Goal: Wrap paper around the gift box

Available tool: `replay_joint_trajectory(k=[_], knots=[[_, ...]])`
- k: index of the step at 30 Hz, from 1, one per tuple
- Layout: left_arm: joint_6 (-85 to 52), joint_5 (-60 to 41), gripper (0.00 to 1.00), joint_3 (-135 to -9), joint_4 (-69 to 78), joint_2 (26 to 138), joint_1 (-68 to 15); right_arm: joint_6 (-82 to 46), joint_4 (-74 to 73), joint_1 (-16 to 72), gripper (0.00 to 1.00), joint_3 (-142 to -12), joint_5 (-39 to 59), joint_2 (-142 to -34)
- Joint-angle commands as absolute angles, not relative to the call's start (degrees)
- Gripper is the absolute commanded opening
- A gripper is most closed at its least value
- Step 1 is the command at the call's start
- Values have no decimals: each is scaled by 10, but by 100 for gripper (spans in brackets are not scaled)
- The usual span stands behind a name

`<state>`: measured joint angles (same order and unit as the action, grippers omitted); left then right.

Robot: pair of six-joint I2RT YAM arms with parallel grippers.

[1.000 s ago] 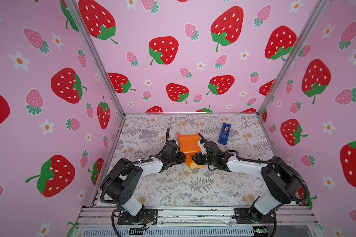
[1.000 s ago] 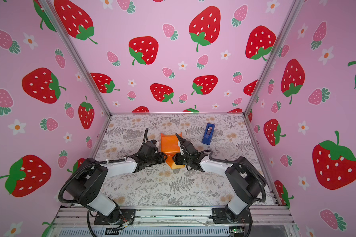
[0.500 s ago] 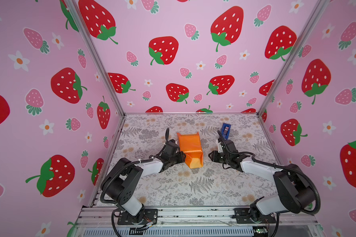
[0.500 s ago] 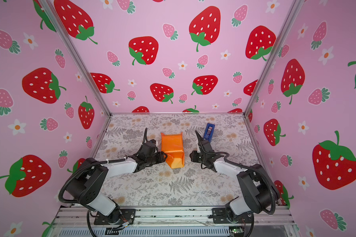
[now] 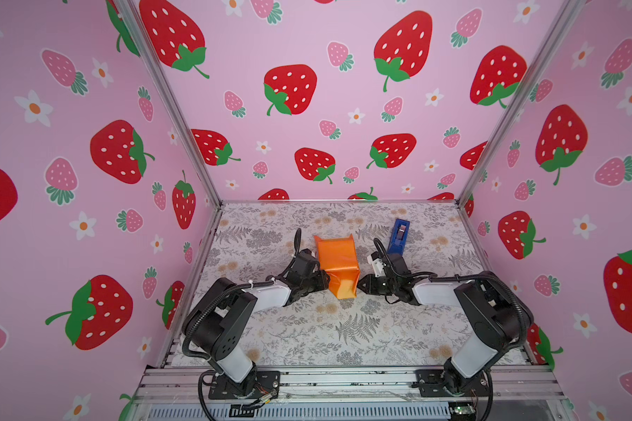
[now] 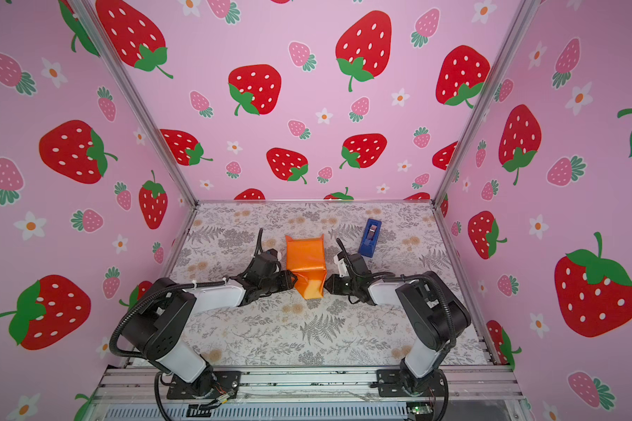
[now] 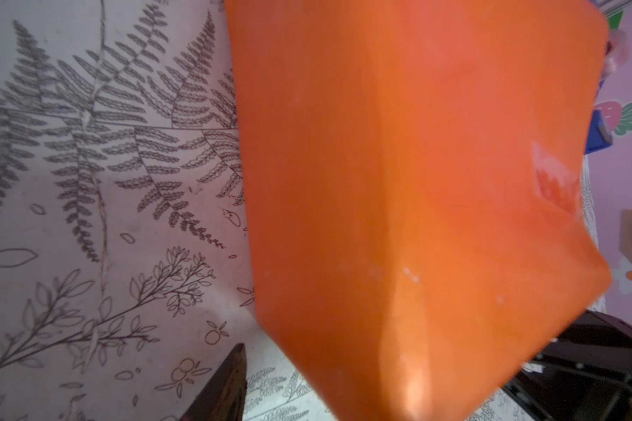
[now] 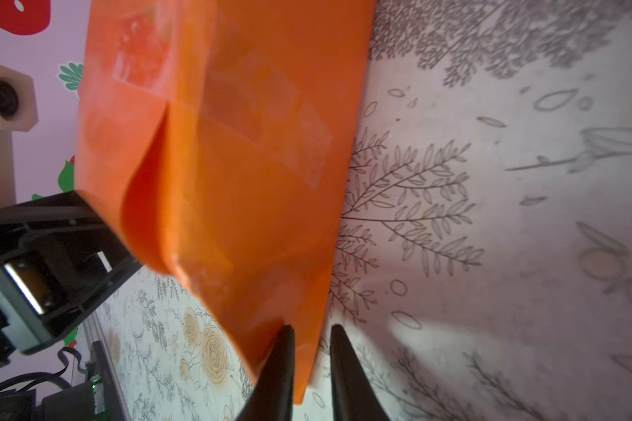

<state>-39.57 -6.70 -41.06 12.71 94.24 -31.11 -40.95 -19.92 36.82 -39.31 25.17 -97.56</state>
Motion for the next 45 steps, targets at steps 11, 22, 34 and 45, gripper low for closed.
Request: replay_joint_trajectory(k=[11, 22, 34, 45], knots=[[-410, -75, 52, -413, 140, 954, -309, -439, -243, 389, 21, -425, 244, -1004], [-408, -102, 49, -400, 132, 920, -309, -469, -279, 403, 17, -432, 233, -1022], [-430, -144, 31, -393, 156, 923, -311, -485, -304, 406, 16, -435, 220, -1048], [-458, -166, 19, -420, 199, 977, -323, -493, -318, 408, 16, -432, 227, -1051]])
